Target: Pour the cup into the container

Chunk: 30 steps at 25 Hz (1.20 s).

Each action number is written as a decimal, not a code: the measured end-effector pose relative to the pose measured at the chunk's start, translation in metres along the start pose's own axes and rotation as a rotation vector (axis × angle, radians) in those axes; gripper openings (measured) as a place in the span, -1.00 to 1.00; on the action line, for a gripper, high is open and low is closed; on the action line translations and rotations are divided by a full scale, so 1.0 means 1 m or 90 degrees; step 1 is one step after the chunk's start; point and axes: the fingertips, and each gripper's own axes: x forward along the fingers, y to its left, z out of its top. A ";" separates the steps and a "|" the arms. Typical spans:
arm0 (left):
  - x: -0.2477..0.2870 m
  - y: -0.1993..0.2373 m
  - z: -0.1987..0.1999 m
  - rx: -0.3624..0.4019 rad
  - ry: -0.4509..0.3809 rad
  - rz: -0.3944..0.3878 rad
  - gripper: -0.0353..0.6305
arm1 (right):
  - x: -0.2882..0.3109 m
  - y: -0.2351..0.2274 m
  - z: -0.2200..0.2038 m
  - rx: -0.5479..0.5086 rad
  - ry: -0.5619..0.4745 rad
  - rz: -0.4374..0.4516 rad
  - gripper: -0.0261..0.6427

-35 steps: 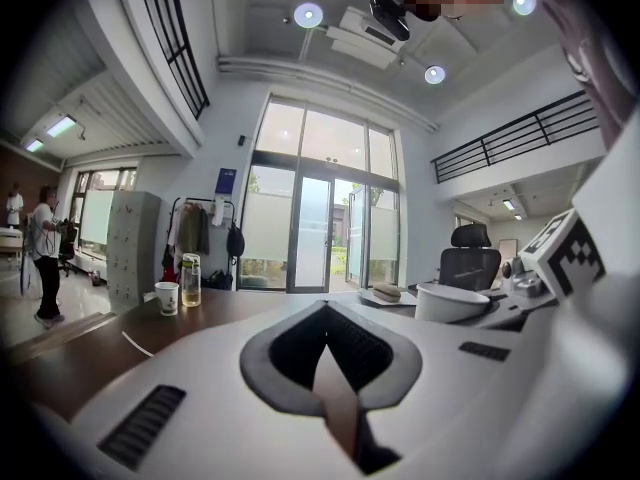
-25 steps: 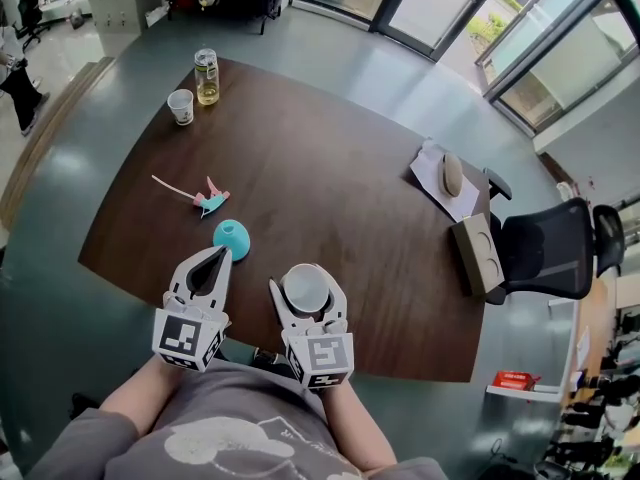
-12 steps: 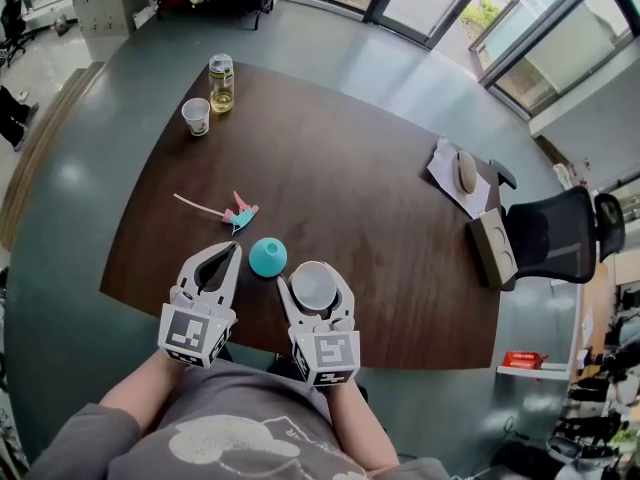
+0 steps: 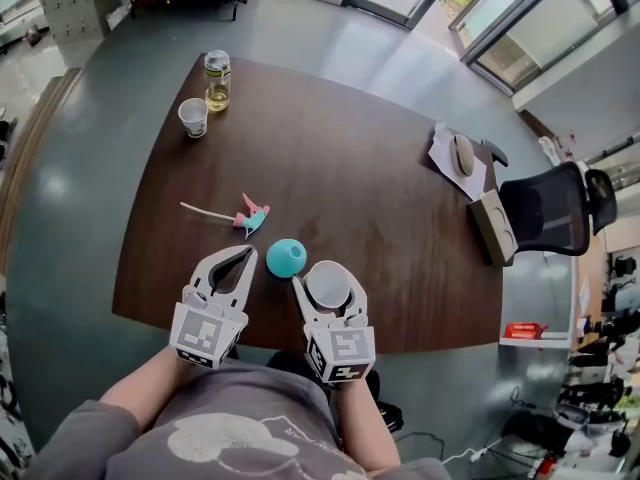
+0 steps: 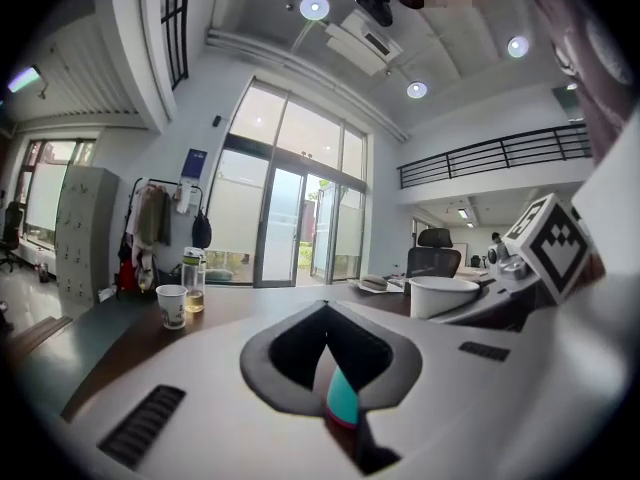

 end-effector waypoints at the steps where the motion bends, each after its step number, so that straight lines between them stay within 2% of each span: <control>1: 0.001 0.000 0.000 0.002 0.001 -0.011 -0.87 | 0.001 0.001 -0.001 0.004 0.002 -0.007 -0.05; 5: 0.002 0.001 -0.004 0.005 0.010 -0.037 -0.87 | 0.002 0.001 -0.004 -0.015 0.010 -0.033 -0.05; 9: 0.005 0.000 -0.007 0.000 0.017 -0.039 -0.87 | 0.001 -0.002 -0.007 -0.047 0.030 -0.041 -0.05; 16: 0.014 -0.004 -0.015 -0.001 0.035 -0.016 -0.88 | 0.009 -0.002 -0.018 -0.055 0.092 0.033 -0.05; 30: 0.025 -0.006 -0.022 -0.001 0.052 0.002 -0.87 | 0.019 -0.001 -0.025 -0.077 0.182 0.097 -0.05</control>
